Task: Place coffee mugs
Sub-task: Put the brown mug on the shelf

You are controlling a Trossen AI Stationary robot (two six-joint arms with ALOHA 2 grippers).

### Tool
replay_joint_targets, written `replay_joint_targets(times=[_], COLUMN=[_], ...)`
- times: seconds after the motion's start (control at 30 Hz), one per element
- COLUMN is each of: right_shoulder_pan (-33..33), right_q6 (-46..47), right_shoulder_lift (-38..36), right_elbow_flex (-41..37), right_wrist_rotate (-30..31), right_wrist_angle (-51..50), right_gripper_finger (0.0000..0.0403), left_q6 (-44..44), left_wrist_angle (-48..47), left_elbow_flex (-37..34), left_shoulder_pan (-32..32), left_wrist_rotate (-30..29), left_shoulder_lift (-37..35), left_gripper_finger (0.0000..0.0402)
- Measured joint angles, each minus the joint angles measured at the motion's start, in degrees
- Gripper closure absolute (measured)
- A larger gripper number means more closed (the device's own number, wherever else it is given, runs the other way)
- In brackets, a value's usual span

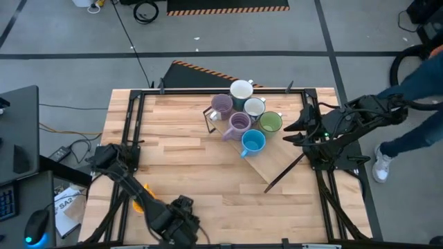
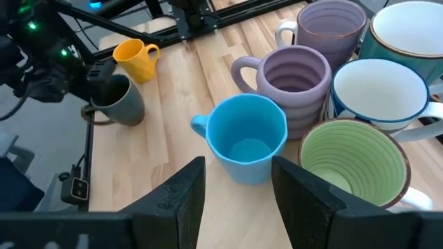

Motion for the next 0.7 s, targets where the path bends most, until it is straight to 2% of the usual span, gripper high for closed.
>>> replay_joint_targets(times=[0.2, 0.7], right_shoulder_pan=[0.0, 0.0], right_q6=[0.0, -1.8], right_shoulder_lift=[0.0, 1.7], right_elbow_flex=[0.0, 0.0], right_wrist_rotate=[0.0, -1.6], right_wrist_angle=[0.7, 2.3], right_gripper_finger=[0.0231, 0.0231], left_q6=[-8.5, -30.2], left_wrist_angle=[5.2, 4.9], left_elbow_flex=[0.0, 0.0], left_shoulder_pan=[4.2, 13.5], left_wrist_rotate=[-0.7, -10.4], left_shoulder_lift=[0.0, 0.0], left_gripper_finger=[0.0292, 0.0292])
